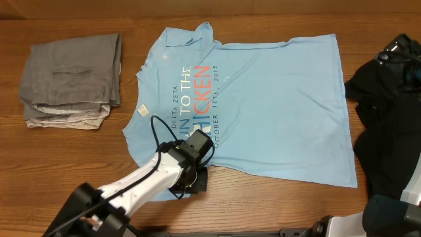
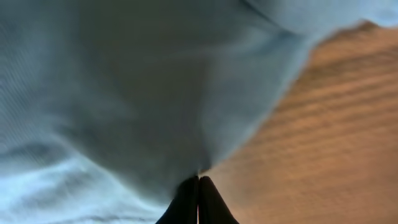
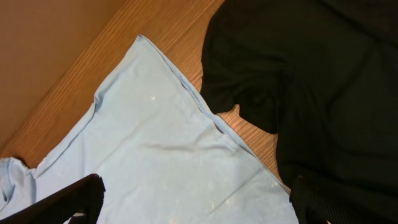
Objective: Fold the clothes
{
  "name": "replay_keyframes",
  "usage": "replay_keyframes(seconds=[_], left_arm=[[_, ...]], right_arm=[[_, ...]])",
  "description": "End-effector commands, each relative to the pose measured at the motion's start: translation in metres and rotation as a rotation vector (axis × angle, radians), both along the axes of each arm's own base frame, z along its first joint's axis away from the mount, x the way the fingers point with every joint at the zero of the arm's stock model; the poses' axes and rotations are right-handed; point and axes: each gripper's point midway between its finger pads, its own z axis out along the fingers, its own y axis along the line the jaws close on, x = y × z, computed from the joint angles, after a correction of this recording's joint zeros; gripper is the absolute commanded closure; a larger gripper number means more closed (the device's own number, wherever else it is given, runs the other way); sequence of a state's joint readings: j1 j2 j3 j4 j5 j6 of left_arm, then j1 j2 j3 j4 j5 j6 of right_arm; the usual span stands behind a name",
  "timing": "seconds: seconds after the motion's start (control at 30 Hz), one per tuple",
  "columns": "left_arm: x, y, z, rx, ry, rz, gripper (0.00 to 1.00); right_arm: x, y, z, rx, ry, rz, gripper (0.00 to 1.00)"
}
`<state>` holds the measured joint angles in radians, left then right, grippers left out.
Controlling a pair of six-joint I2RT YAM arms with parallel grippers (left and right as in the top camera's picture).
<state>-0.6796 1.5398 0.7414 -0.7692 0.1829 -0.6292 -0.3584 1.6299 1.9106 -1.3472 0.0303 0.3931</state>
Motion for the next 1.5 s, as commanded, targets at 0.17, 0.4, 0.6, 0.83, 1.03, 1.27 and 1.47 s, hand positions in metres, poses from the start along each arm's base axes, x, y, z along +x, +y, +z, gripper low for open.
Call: replay_keyframes(seconds=[0.17, 0.4, 0.6, 0.83, 1.03, 1.27, 1.47], left_arm=[[0.032, 0.002, 0.011, -0.003, -0.087, 0.039, 0.96], [0.033, 0.007, 0.010, 0.023, -0.100, 0.033, 0.96], [0.045, 0.025, 0.009, 0.126, -0.171, 0.039, 0.95], [0.046, 0.026, 0.005, 0.139, -0.175, 0.037, 0.94], [0.036, 0.014, -0.007, 0.086, -0.092, 0.031, 0.96], [0.009, -0.011, -0.008, 0.001, 0.011, -0.026, 0.96], [-0.020, -0.004, -0.008, 0.100, 0.065, -0.071, 0.96]], right_arm=[[-0.001, 0.001, 0.006, -0.004, -0.018, -0.004, 0.00], [-0.001, 0.001, 0.006, -0.004, -0.019, -0.005, 0.00], [-0.001, 0.001, 0.006, -0.004, -0.019, -0.004, 0.00], [-0.001, 0.001, 0.006, -0.004, -0.018, -0.005, 0.00], [-0.001, 0.001, 0.006, -0.004, -0.019, -0.005, 0.00], [-0.001, 0.001, 0.006, -0.004, -0.019, -0.004, 0.00], [-0.001, 0.001, 0.006, -0.004, -0.018, -0.004, 0.00]])
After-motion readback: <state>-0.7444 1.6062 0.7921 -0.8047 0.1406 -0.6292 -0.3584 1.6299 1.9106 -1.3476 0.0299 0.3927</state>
